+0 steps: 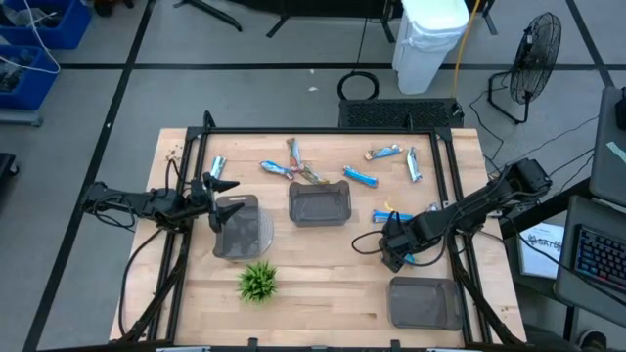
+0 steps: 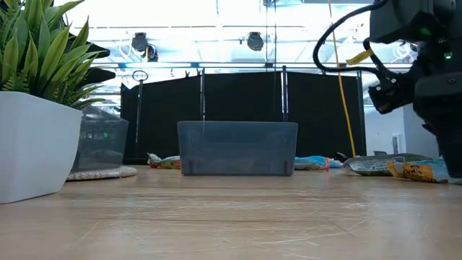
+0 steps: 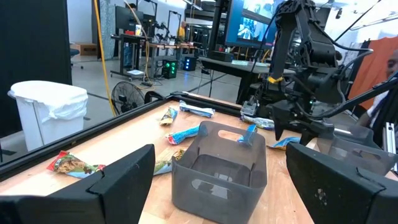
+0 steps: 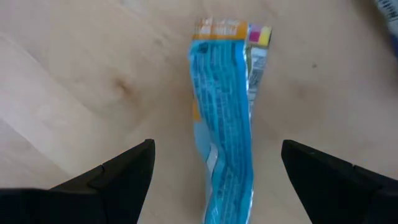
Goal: Pick and place Granola Bars by type
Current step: Put the orange granola bar into the bottom black bin
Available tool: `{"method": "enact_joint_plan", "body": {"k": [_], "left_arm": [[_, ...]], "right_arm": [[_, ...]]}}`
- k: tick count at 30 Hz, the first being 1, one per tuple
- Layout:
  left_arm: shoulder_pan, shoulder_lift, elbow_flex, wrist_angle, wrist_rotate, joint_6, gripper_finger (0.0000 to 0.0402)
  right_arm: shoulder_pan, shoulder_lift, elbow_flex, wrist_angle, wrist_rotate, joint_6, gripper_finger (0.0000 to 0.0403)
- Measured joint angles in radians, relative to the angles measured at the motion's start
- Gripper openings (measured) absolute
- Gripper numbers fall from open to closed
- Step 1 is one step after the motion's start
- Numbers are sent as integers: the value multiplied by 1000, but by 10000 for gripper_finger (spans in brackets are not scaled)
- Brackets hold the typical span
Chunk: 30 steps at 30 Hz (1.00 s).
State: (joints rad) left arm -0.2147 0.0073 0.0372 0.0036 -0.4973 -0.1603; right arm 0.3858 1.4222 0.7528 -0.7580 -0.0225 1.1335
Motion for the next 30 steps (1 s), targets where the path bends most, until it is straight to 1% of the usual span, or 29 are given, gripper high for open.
{"method": "enact_joint_plan", "body": {"k": [5, 9, 23, 30], "left_arm": [[0, 0, 0, 0, 0, 0, 361], [0, 0, 0, 0, 0, 0, 361], [0, 0, 0, 0, 0, 0, 361], [0, 0, 0, 0, 0, 0, 361]], "right_arm": [[10, 18, 0, -2, -11, 0, 334], [10, 17, 0, -1, -12, 7, 311], [10, 17, 0, -2, -6, 7, 171], [10, 17, 0, -2, -2, 2, 111]]}}
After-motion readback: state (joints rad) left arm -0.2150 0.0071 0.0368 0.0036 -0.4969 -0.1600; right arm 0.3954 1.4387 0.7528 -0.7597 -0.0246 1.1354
